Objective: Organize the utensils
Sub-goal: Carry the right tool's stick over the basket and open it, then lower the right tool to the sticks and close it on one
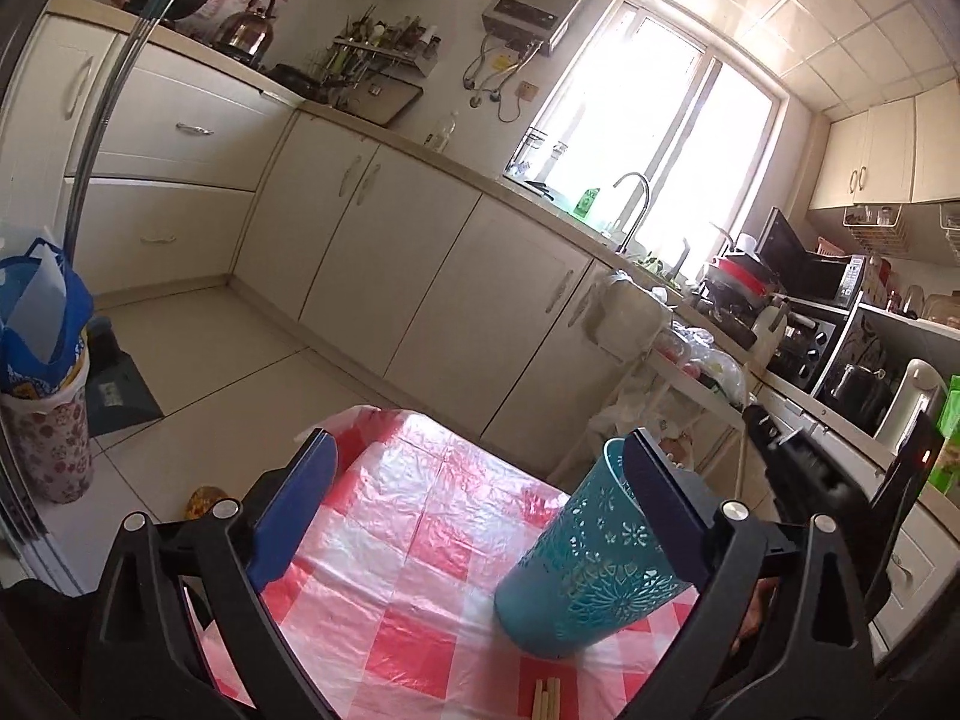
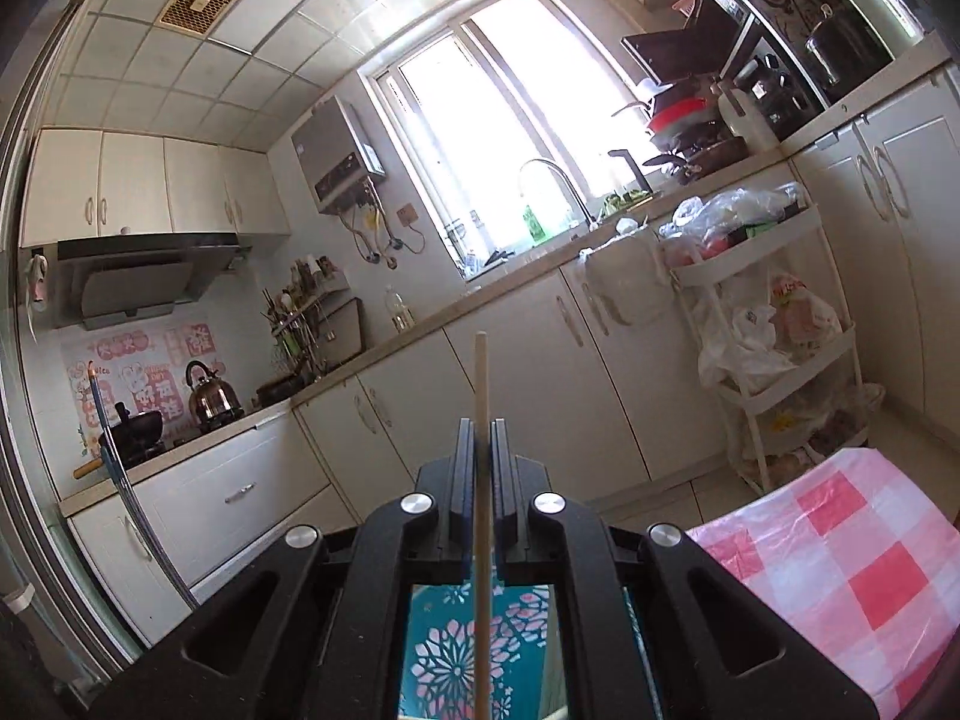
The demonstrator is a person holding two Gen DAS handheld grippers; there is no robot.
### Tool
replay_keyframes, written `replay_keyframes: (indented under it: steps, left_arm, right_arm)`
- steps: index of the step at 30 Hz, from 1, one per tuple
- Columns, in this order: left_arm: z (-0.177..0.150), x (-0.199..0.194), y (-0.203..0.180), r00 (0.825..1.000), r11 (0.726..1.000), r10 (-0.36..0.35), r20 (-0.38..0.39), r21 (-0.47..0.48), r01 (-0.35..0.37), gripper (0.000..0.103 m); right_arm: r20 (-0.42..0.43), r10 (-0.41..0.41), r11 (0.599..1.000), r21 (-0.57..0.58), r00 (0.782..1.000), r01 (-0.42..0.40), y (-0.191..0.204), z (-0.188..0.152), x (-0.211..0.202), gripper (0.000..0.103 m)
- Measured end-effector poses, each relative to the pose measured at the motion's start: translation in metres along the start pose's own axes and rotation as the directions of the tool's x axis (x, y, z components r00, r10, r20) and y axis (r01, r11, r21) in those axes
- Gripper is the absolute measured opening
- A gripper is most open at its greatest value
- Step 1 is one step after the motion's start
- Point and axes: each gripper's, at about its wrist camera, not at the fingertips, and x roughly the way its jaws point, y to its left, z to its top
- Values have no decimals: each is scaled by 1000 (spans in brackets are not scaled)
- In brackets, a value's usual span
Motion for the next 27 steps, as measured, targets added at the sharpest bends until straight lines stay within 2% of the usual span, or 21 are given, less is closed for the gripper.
replay_keyframes:
  steps: [3,10,16,20,21,25,27]
  left_arm:
    - [3,1,-1,1000,1000,4,5,-2,-4,92]
    - [-5,4,6,999,1000,20,-26,-18,-20,93]
    - [-11,5,13,998,999,34,-46,-13,-35,93]
    - [-16,7,17,997,999,49,-67,-8,-50,93]
    - [-19,8,18,996,999,52,-76,-7,-53,93]
    - [-29,9,22,992,998,64,-108,1,-64,93]
    - [-33,10,25,990,997,71,-121,7,-70,93]
  right_arm:
    - [-24,-5,1000,-9,1000,5,-4,-10,-2,14]
    - [-85,6,1000,14,996,-4,-9,-12,0,14]
    - [-97,1,1000,25,995,2,-16,-22,-43,14]
    - [-140,-22,999,31,990,27,-25,-31,-73,14]
    - [-166,-31,999,29,986,36,-28,-34,-78,15]
    - [-306,-56,998,8,950,61,-39,-52,-83,28]
    - [-390,-71,997,-10,918,73,-44,-62,-83,29]
